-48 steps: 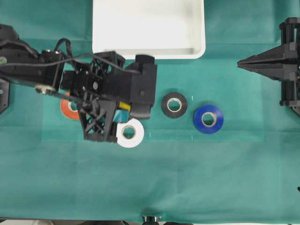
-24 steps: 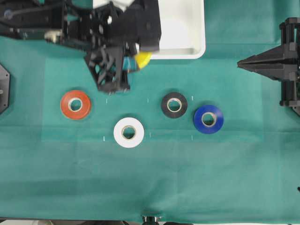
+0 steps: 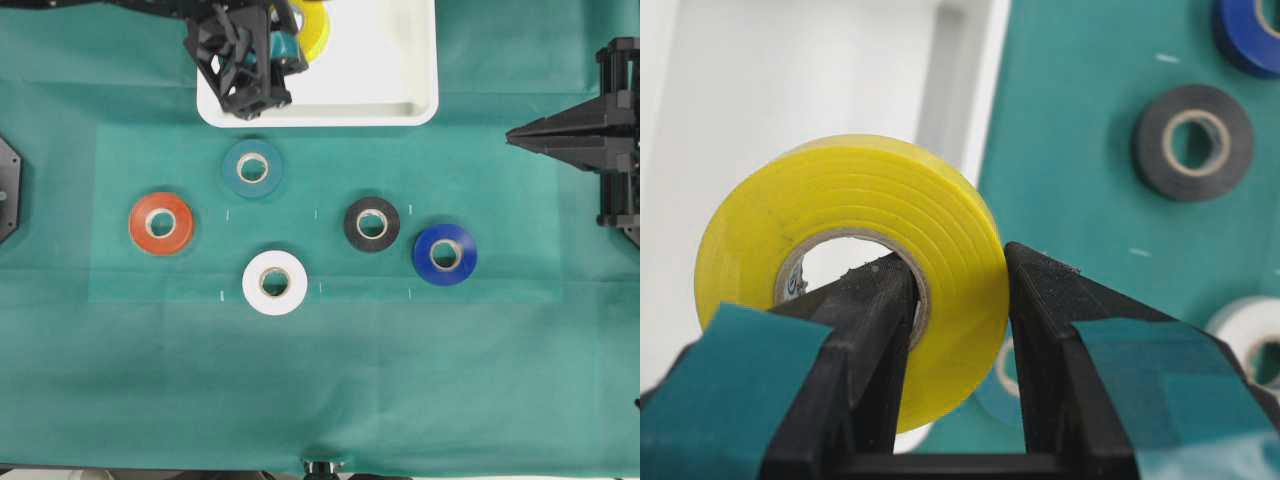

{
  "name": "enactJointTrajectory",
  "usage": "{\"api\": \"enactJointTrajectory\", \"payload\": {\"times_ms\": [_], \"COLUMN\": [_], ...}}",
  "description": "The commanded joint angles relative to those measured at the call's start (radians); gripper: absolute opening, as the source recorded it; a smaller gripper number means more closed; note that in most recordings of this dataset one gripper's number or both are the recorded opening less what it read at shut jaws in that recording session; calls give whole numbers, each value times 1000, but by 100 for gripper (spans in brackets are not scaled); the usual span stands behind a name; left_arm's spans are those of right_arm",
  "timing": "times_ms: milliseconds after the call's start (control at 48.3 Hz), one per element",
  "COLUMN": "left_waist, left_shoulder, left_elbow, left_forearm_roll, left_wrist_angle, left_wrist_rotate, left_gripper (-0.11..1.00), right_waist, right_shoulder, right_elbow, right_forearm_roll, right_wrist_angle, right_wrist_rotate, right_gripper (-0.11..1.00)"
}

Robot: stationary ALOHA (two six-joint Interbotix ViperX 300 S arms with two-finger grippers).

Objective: Pick up the tape from a random location and place it into the white case.
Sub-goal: 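Carry the yellow roll forward over the white tray with the left gripper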

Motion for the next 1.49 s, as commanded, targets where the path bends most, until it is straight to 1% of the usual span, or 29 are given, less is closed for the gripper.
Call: {"api": "enactJointTrajectory", "payload": {"times_ms": [0,186,1077,1346,1471], "left_waist": [17,31,31,31,31], "left_shoulder": [-12,-12,-9,28,51], "left_elbow": [-18,-18,-11,-3,9], "left_forearm_roll": [3,3,3,2,3], "left_wrist_angle": [-3,-2,0,-9,-32], "left_wrist_rotate": [3,5,3,3,2], "left_gripper": [24,24,24,24,24], "right_waist": [2,2,2,2,2], "right_shoulder": [6,6,6,6,6], "right_elbow": [-29,-29,-29,-29,-29], "right_forearm_roll": [0,0,0,0,0], "right_wrist_angle": [-6,-6,-6,-5,-6], "right_wrist_rotate": [0,-2,-2,-3,-2], "right_gripper": [0,0,0,0,0]}}
